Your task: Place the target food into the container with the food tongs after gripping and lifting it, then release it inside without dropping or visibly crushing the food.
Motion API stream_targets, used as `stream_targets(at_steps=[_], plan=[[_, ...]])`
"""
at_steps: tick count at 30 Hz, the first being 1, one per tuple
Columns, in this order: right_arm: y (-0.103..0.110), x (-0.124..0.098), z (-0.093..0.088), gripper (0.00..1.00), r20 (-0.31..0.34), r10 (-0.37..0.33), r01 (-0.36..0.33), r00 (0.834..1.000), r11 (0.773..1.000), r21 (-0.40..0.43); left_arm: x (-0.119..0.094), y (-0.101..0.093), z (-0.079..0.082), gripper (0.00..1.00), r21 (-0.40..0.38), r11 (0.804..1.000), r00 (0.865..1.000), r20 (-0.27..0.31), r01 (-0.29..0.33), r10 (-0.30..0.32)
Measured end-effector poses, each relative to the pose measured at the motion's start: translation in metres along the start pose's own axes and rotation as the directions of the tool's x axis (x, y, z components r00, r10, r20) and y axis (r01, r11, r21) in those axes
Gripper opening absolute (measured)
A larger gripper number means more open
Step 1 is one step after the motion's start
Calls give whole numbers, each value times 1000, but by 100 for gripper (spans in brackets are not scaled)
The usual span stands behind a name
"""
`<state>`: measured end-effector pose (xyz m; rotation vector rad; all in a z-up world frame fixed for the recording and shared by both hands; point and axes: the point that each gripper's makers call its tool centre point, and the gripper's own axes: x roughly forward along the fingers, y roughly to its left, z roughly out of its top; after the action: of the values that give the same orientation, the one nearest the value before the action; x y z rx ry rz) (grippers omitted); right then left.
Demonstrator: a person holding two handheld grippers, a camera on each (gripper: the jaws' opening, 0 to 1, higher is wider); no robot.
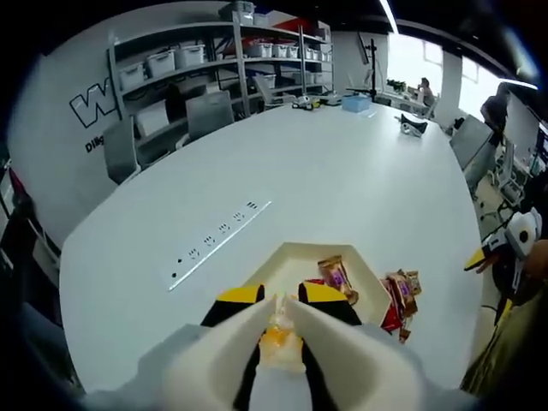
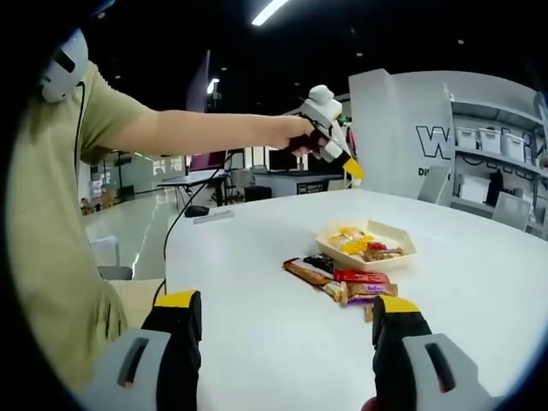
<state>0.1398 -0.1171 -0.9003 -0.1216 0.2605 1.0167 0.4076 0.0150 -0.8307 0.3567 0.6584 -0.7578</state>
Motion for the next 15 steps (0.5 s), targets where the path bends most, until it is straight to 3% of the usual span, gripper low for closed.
stream_targets(at_steps=[15], plan=[[3, 2, 2, 81, 4, 5, -5, 1000, 1000, -2, -7, -9, -5, 17, 17, 1000, 1000, -4, 26, -25]])
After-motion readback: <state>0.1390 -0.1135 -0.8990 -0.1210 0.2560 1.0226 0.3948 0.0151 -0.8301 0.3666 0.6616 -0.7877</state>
